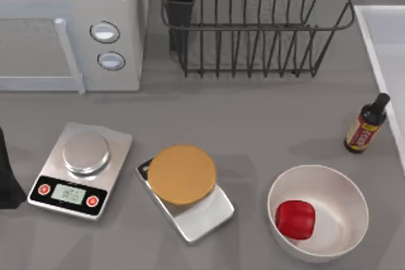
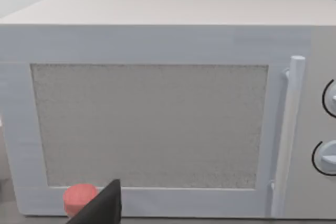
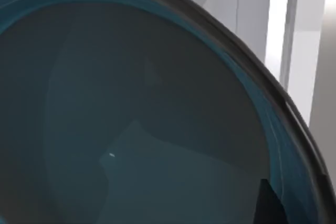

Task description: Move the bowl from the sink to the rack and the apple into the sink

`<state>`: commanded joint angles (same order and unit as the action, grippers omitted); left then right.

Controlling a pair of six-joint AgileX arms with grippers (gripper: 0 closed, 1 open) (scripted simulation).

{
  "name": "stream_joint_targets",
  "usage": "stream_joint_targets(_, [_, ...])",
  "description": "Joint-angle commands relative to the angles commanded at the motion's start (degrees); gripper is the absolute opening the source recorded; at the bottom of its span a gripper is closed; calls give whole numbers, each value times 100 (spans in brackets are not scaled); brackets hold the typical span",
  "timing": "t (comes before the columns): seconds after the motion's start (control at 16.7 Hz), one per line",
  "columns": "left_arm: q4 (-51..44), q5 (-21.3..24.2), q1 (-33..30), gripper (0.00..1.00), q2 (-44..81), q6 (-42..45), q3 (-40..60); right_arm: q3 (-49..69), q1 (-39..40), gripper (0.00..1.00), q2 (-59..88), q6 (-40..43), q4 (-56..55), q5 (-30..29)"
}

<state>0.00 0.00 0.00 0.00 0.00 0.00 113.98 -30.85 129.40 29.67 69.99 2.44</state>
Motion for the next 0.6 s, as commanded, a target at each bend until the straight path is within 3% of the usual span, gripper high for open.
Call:
stream_joint_targets(0.36, [0, 0, 0, 100, 0, 0, 0, -1375, -948, 0, -2985, 986, 1437, 103])
stream_joint_targets(0.6, [0, 0, 0, 100, 0, 0, 0, -1966, -1381, 0, -4043, 1435, 2060, 161])
